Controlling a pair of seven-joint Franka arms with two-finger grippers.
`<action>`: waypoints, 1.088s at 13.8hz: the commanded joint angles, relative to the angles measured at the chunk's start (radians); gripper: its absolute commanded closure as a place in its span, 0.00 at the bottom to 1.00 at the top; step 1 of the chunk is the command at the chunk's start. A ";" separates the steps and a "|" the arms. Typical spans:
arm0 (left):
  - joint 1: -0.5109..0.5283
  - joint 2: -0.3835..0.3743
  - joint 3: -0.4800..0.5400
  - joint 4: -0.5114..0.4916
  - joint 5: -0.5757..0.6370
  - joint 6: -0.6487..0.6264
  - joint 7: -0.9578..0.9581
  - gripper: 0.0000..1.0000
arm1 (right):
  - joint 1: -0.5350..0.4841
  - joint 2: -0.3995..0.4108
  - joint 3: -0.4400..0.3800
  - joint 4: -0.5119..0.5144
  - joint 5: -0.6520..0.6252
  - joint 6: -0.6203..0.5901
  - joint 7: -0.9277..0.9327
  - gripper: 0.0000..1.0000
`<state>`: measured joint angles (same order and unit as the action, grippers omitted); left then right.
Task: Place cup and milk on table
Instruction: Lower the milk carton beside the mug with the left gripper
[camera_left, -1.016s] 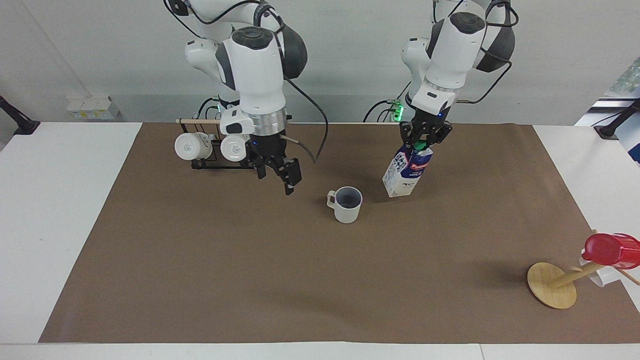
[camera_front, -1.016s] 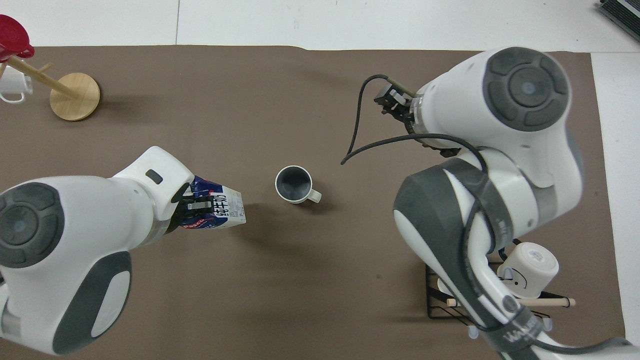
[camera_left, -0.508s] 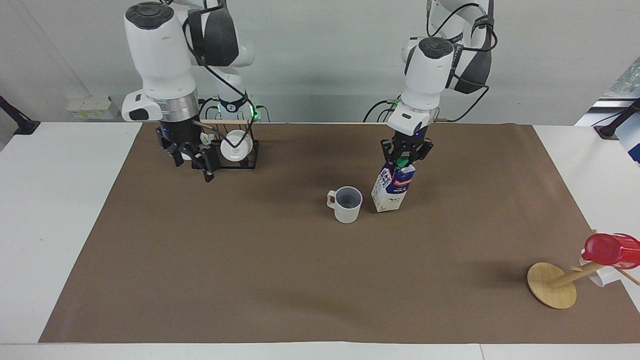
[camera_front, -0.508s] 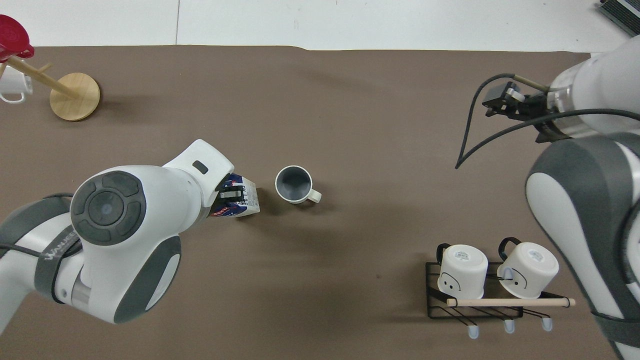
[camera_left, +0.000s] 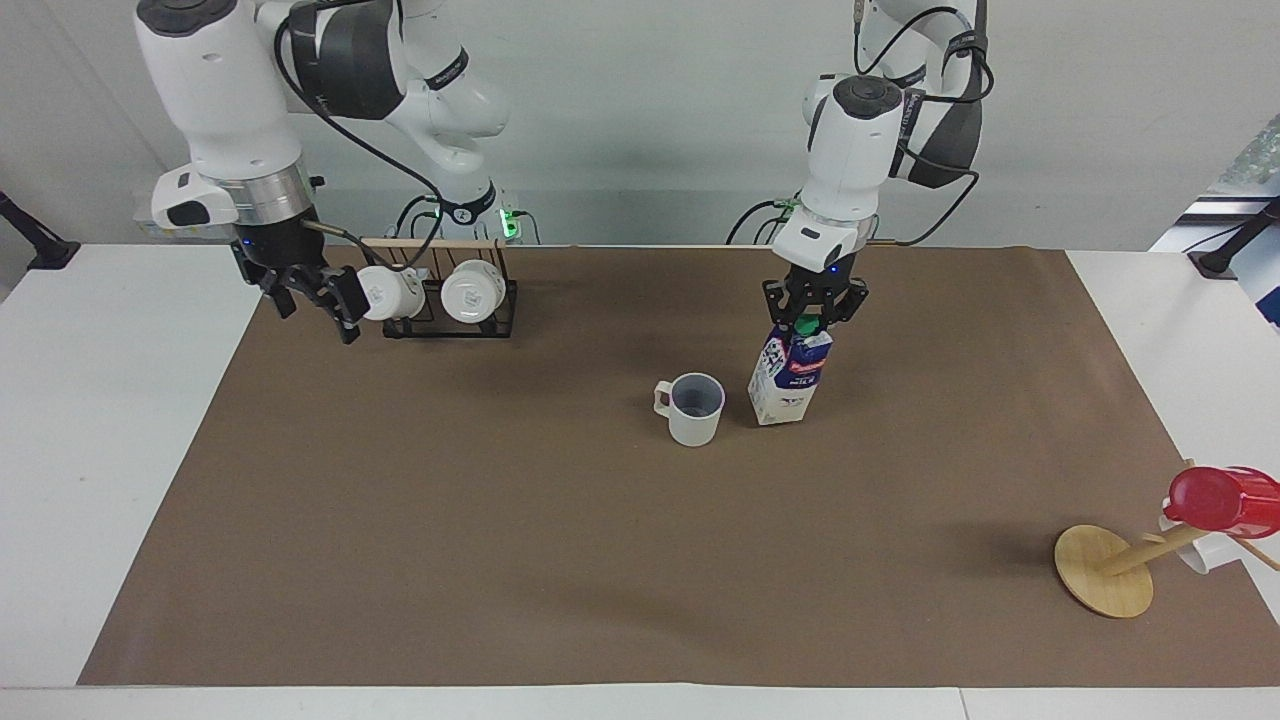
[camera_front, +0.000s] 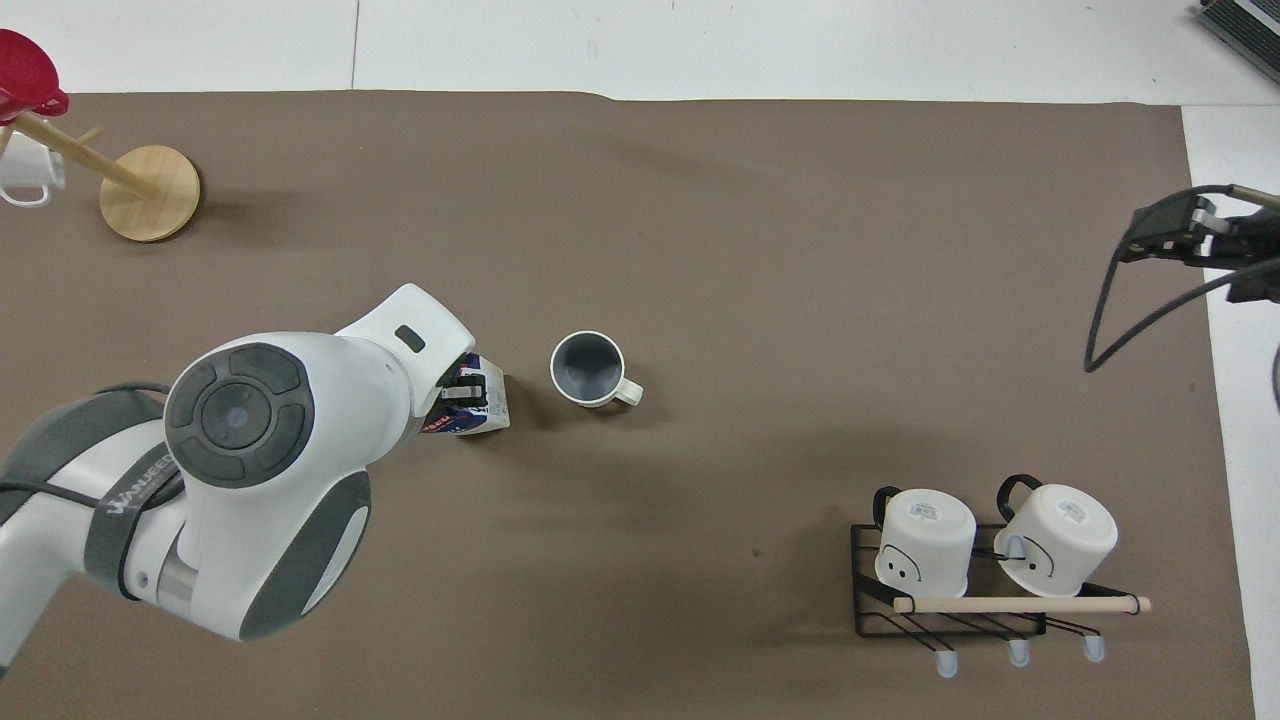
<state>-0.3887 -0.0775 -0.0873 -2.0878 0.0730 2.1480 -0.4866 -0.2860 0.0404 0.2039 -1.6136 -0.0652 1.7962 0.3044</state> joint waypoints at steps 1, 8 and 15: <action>-0.019 0.008 0.012 -0.005 0.030 0.024 0.000 0.56 | -0.047 -0.033 0.009 -0.020 0.022 -0.009 -0.086 0.00; -0.019 0.007 0.012 -0.005 0.028 0.020 0.008 0.17 | 0.014 -0.028 0.022 0.024 0.016 -0.067 -0.001 0.00; -0.015 -0.037 0.012 0.050 0.021 -0.066 0.055 0.00 | 0.018 -0.042 0.022 0.056 0.021 -0.106 -0.004 0.00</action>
<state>-0.3888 -0.0785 -0.0878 -2.0641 0.0757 2.1499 -0.4553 -0.2606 0.0163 0.2190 -1.5726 -0.0596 1.7289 0.2948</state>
